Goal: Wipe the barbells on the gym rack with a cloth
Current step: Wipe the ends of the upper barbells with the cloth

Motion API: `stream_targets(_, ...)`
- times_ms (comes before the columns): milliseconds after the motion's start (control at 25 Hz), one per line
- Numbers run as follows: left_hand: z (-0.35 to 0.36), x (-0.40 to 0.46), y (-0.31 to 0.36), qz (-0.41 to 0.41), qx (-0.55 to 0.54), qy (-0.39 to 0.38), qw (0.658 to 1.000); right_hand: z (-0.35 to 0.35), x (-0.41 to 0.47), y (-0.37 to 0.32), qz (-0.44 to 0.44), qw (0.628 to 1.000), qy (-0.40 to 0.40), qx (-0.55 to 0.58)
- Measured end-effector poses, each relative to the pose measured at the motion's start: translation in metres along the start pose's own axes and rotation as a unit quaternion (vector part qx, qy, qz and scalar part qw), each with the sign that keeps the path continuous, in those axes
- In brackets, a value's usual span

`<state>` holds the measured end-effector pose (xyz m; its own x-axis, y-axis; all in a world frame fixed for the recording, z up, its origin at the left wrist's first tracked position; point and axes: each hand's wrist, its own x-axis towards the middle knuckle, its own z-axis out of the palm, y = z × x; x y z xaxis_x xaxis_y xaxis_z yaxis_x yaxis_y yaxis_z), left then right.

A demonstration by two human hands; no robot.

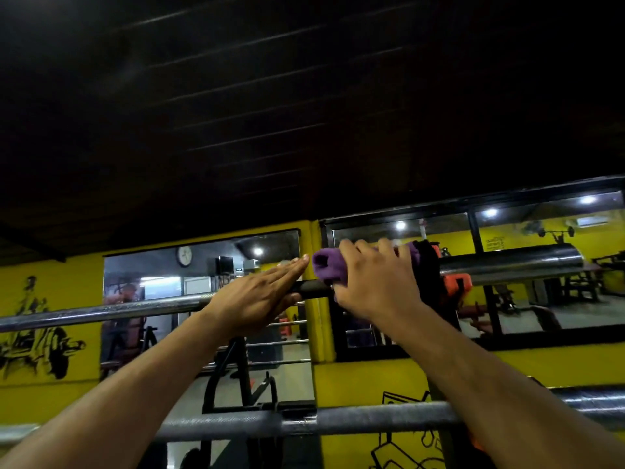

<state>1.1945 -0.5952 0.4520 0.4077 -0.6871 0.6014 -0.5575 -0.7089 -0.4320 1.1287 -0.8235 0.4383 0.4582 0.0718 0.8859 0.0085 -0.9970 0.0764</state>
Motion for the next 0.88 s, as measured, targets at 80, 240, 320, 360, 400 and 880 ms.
stream_targets(80,0.000,0.000,0.000,0.005,0.002,0.002,1.000,-0.020,0.029,-0.008,0.070,0.988,-0.123,0.057)
stream_targets(240,0.002,-0.001,-0.003,-0.004,-0.003,-0.009,1.000,-0.004,-0.001,-0.011,-0.008,1.000,0.013,-0.010)
stream_targets(320,0.004,0.001,-0.007,-0.008,-0.007,-0.023,1.000,0.015,-0.034,-0.002,-0.080,0.993,0.091,0.007)
stream_targets(360,0.002,0.002,-0.006,-0.008,-0.010,-0.033,0.999,0.018,-0.041,0.005,-0.096,0.989,0.104,0.044)
stream_targets(400,0.002,0.002,-0.007,-0.006,-0.018,-0.039,0.999,0.016,-0.045,0.010,-0.098,0.986,0.112,0.079)
stream_targets(880,-0.046,0.073,0.130,0.093,-0.183,0.001,0.979,-0.082,-0.091,0.087,0.282,0.694,0.449,0.487)
